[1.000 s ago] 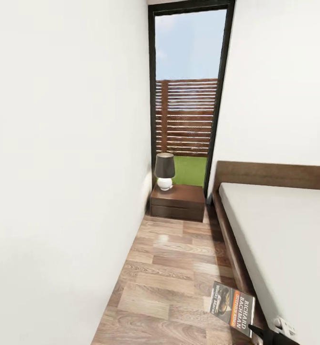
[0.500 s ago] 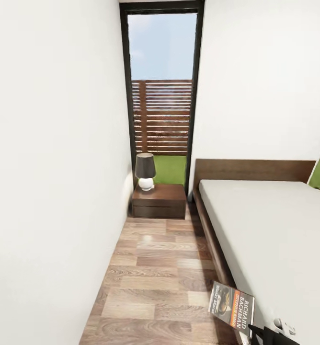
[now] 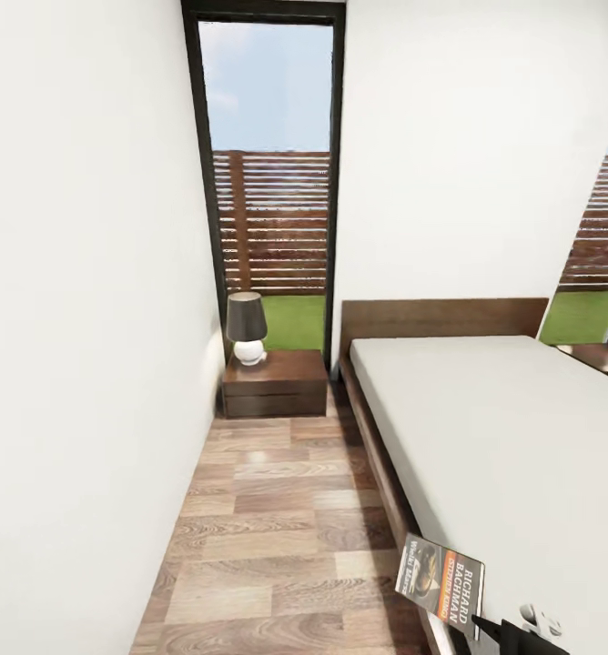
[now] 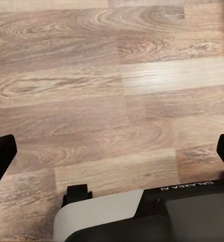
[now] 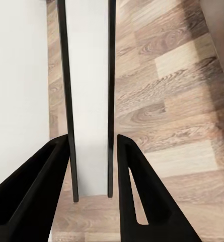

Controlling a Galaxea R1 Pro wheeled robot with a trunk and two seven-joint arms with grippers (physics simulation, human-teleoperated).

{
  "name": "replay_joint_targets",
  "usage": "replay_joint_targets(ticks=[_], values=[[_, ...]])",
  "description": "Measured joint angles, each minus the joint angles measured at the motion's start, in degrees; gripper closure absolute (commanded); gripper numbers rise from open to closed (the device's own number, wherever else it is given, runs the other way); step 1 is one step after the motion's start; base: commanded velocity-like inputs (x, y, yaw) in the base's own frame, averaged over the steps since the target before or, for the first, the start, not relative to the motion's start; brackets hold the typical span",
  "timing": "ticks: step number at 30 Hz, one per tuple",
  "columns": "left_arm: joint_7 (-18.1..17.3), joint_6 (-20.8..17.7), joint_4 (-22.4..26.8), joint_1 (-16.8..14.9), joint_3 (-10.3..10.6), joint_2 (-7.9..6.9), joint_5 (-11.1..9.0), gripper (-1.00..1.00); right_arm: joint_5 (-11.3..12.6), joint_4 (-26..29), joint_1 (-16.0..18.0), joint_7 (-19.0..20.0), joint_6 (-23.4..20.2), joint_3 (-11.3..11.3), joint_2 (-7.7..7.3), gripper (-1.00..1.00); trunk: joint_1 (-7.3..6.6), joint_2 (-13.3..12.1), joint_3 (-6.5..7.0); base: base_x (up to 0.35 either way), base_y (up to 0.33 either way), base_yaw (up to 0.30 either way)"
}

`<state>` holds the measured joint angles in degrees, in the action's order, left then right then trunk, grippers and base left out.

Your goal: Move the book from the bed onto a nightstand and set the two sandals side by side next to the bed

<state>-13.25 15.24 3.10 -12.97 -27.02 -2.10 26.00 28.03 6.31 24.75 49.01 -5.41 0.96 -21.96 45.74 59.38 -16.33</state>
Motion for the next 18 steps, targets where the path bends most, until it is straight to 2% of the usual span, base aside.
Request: replay_joint_targets(ticks=[18], values=[[0.00,0.05,0.00,0.00,0.00,0.00,0.00,-1.00,-0.08,-0.19,0.00,-0.12,0.05,-0.12,0.00,1.00,-0.01,0.00,0.00,0.322,0.000,-0.002]])
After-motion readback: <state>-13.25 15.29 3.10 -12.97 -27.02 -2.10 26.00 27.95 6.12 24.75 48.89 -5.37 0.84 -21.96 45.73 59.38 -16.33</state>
